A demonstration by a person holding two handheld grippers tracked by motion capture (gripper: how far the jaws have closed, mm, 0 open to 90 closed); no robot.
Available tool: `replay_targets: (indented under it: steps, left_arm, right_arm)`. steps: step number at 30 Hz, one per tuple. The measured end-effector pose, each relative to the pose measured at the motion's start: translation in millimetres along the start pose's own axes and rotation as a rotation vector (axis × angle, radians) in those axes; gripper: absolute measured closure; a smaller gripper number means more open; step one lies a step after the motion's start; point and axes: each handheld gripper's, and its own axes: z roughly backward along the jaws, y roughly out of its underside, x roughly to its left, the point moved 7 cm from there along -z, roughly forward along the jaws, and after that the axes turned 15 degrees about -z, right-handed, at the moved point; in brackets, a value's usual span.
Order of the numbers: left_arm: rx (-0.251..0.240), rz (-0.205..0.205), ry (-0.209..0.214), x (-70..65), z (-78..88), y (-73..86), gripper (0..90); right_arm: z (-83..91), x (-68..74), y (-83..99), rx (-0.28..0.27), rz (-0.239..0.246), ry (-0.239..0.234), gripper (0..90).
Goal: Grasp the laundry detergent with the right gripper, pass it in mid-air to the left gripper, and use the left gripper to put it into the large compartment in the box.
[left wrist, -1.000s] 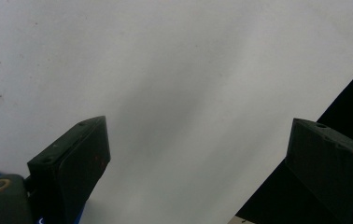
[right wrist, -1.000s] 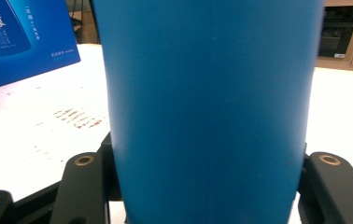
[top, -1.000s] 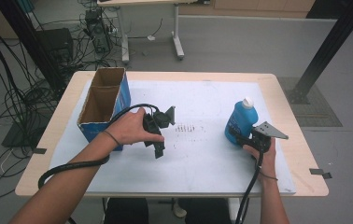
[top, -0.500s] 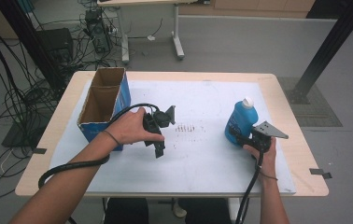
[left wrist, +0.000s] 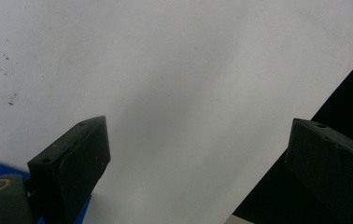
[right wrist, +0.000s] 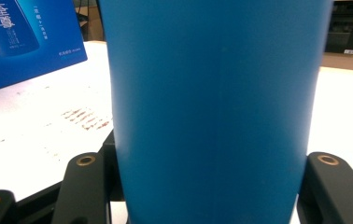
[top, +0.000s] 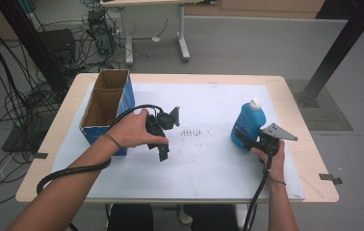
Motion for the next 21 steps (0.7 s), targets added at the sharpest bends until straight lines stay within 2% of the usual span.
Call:
replay_targets:
  steps: [12,21]
  left_arm:
    - [-0.003,-0.015,-0.007,-3.7,8.9,-1.6,6.8]
    - [-0.019,-0.034,-0.020,-8.3,24.0,-7.0,6.2]
  right_arm:
    - [8.9,8.7,-22.9,0.005,-0.005,-0.048,42.0]
    - [18.8,13.0,-39.6,0.028,0.007,-0.097,42.0]
